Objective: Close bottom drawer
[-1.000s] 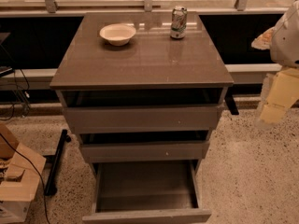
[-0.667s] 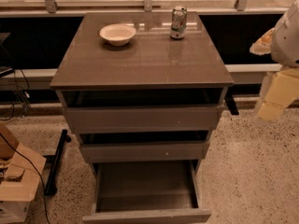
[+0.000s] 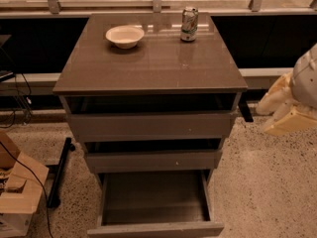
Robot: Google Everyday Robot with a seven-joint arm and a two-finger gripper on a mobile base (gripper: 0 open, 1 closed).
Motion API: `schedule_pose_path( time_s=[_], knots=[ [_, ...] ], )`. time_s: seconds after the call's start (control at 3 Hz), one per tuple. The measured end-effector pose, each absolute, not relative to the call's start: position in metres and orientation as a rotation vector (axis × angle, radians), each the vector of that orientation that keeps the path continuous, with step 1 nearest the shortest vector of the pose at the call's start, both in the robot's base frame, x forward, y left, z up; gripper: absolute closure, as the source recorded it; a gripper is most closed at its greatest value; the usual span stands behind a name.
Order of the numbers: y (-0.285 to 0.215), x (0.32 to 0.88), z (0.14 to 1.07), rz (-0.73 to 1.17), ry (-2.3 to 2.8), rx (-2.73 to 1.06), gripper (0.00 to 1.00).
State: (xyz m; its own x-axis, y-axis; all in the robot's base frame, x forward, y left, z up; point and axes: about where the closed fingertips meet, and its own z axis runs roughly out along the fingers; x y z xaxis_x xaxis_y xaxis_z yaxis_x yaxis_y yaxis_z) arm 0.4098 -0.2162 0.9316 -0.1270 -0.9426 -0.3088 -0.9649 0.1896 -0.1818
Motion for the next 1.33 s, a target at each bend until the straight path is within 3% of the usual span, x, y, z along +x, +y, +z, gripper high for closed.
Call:
schedule_pose_path(
  time_s=[0.67, 1.0, 1.33],
  knots=[
    [-0.194, 0.401, 0.834, 0.466, 2.043, -1.827, 1.00],
    [-0.179, 0.418, 0.780, 0.639, 2.057, -1.745, 1.00],
    [-0.179, 0.418, 0.780, 0.639, 2.057, -1.745, 1.00]
  ],
)
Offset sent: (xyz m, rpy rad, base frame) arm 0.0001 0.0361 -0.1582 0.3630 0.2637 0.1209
